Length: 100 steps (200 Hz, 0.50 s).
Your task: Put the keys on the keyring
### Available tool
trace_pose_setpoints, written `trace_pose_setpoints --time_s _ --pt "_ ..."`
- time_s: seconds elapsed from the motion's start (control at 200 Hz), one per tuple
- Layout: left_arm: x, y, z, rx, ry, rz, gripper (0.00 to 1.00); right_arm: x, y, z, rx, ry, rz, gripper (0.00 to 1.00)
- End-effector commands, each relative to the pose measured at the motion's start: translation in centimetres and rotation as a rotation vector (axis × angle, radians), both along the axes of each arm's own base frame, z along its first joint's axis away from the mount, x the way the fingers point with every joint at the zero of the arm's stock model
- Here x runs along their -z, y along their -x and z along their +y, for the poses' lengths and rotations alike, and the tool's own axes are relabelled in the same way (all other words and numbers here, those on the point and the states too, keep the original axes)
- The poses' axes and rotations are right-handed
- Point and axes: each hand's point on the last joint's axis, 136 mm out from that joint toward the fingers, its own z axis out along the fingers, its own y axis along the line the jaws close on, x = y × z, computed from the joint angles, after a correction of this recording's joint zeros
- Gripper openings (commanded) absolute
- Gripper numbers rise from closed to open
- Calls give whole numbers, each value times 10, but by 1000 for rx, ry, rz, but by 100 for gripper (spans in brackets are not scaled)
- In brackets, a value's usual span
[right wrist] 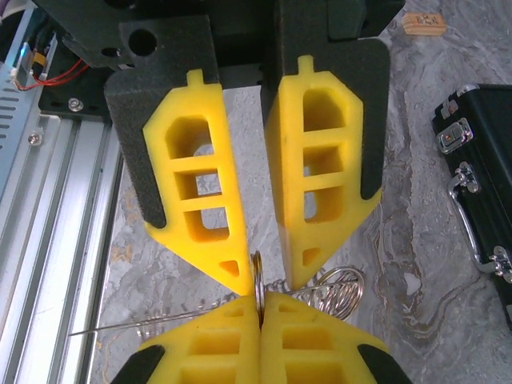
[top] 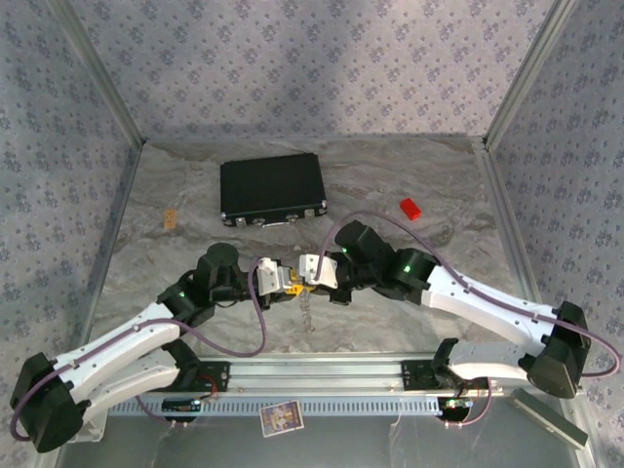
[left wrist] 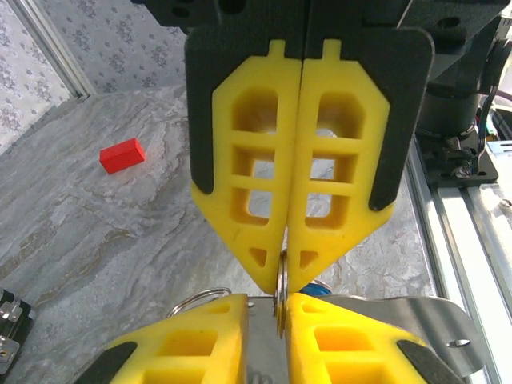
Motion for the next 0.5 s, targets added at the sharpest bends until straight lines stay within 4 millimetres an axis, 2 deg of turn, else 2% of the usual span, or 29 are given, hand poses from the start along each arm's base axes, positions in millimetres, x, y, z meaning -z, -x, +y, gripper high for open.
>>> trace_pose_setpoints --time_s 0.0,0.09,0.205,0.255,0.495 --pt "-19 5 -5 40 46 -27 11 -9 1 2 -21 12 -34 0" --pt "-19 5 -5 40 45 -25 2 -12 4 3 -35 -22 -30 0" --pt "-18 6 -4 39 53 -22 0 -17 2 -4 -13 -105 -16 21" --pt "-18 6 -4 37 67 -21 0 -19 1 -8 -4 -152 8 25" --pt "-24 8 -6 31 171 5 0 -21 3 -10 6 -342 105 29"
